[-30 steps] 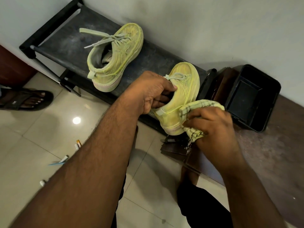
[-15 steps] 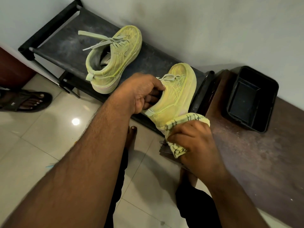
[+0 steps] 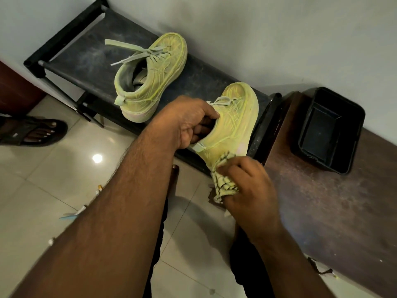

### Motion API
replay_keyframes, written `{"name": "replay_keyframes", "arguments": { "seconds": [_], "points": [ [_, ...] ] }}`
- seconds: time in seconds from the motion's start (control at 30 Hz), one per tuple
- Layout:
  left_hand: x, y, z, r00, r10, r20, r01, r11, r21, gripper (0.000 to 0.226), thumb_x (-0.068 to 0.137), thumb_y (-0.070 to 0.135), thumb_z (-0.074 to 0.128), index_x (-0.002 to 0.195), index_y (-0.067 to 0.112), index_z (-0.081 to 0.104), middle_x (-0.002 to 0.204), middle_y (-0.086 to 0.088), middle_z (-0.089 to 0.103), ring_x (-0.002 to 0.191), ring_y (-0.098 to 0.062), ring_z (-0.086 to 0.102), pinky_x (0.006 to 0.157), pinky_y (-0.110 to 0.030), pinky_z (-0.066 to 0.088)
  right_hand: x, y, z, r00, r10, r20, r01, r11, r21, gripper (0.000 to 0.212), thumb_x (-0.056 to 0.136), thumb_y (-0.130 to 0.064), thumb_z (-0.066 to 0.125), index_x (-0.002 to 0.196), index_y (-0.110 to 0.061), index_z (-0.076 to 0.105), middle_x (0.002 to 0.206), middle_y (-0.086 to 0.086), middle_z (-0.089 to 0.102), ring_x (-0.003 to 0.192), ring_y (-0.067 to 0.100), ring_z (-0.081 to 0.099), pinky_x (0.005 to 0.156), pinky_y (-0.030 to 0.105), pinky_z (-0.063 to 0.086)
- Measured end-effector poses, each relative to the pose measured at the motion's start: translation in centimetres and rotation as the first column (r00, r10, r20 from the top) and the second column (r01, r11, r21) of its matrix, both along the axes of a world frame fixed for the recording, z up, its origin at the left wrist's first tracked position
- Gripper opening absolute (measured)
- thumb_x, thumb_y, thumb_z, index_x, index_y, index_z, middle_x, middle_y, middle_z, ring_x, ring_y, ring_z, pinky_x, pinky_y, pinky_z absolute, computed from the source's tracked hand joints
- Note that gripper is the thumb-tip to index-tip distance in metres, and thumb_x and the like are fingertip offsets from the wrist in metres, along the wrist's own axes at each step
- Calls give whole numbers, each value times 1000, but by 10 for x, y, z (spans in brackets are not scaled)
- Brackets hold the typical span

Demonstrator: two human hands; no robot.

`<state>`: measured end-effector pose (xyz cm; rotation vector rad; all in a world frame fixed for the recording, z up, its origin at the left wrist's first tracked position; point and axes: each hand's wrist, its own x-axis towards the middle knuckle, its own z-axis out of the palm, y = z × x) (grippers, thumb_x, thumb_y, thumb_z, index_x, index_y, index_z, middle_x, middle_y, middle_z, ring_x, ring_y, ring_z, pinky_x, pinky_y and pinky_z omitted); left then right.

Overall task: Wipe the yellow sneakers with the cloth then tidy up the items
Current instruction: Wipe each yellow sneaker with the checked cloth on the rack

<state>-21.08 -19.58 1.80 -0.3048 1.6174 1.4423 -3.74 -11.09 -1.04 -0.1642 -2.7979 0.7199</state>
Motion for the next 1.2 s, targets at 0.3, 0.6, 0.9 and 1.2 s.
{"name": "replay_keyframes", "arguments": {
  "seconds": [0.3,0.6,0.9,1.2],
  "points": [
    [0,-4,0,1000,-6,5,6,1000,19,11,87,5,60,96,4,66,83,-9,72,72,-21,69,74,-34,55,-1,-18,12,949,-300,98,315,897,-309,22,73,4,69,90,-10,70,92,-5,56,81,-10,51,66,-3,36],
    [2,1,0,1000,-4,-11,5,1000,28,13,86,5,63,98,3,67,80,-8,72,72,-20,69,77,-34,56,-28,8,16,669,-641,376,623,207,-754,21,73,3,71,77,-18,68,73,3,72,70,19,71,59,31,56],
    [4,3,2,1000,-10,6,9,999,43,6,87,3,62,92,4,66,79,-8,70,73,-21,67,80,-37,55,-4,-19,27,674,-521,524,655,95,-749,24,75,5,69,70,-19,64,66,6,70,64,27,70,59,38,57],
    [5,3,1,1000,-15,-10,15,999,47,5,86,3,63,88,6,67,75,-7,72,69,-19,69,74,-33,57,-42,28,26,660,-569,490,621,47,-782,21,72,6,70,90,-4,68,69,7,72,65,23,71,57,33,55]
  ]
}}
